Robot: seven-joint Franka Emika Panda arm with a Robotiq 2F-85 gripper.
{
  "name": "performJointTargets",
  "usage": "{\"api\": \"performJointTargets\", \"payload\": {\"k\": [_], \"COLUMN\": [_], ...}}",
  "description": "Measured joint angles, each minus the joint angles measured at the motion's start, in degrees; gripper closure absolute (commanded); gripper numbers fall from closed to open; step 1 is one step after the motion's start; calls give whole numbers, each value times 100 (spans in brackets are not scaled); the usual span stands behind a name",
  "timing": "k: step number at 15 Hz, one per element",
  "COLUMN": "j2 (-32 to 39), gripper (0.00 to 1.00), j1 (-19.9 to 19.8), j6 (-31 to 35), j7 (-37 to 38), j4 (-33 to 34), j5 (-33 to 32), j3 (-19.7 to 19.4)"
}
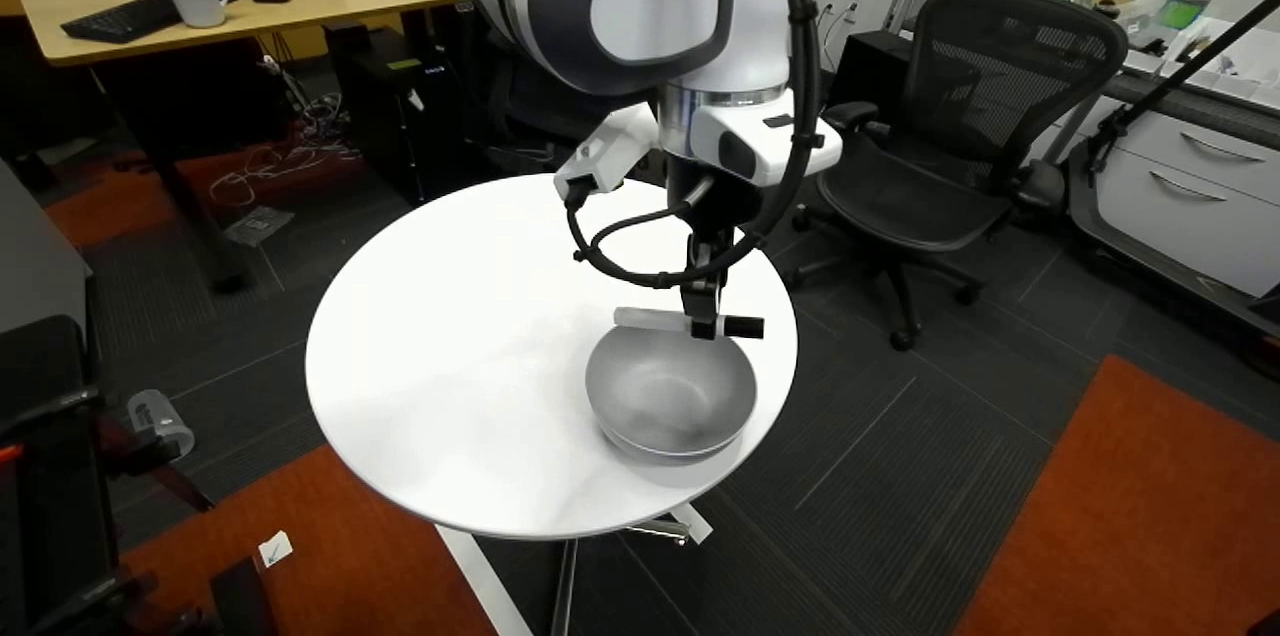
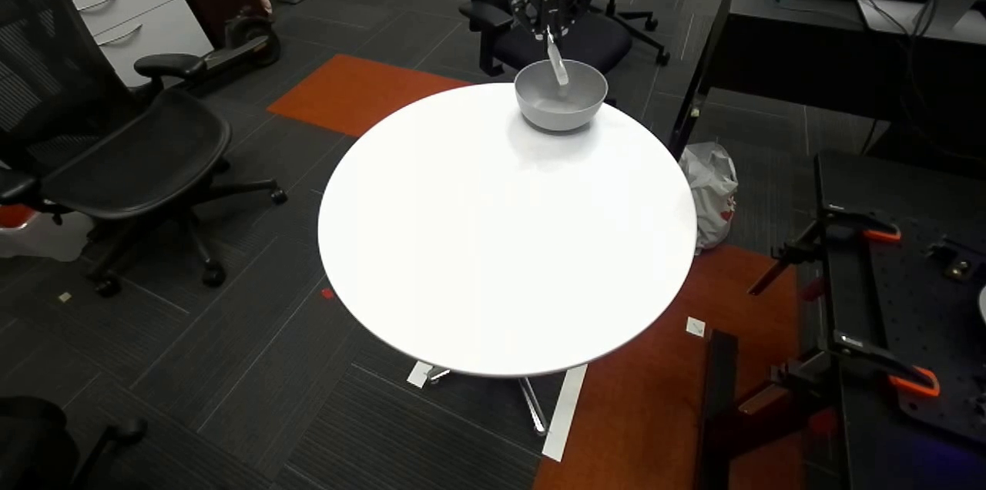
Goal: Put the marker in the grey bowl, remove the marker from the grey bowl
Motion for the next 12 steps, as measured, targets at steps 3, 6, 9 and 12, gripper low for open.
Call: {"api": "performJointTargets", "payload": {"k": [3,6,9,12], "j2": [80,27,-387,-1116], "gripper": [25,2,0,0], "j1": [-18,62,313,623], "j6": [-144,-123,-31,-24], "j7": [0,-1,-10,-10], "j4": [168,148,-261,-1037], "j5": [1,7,6,-24], "j3": [-13,32,128,152]}}
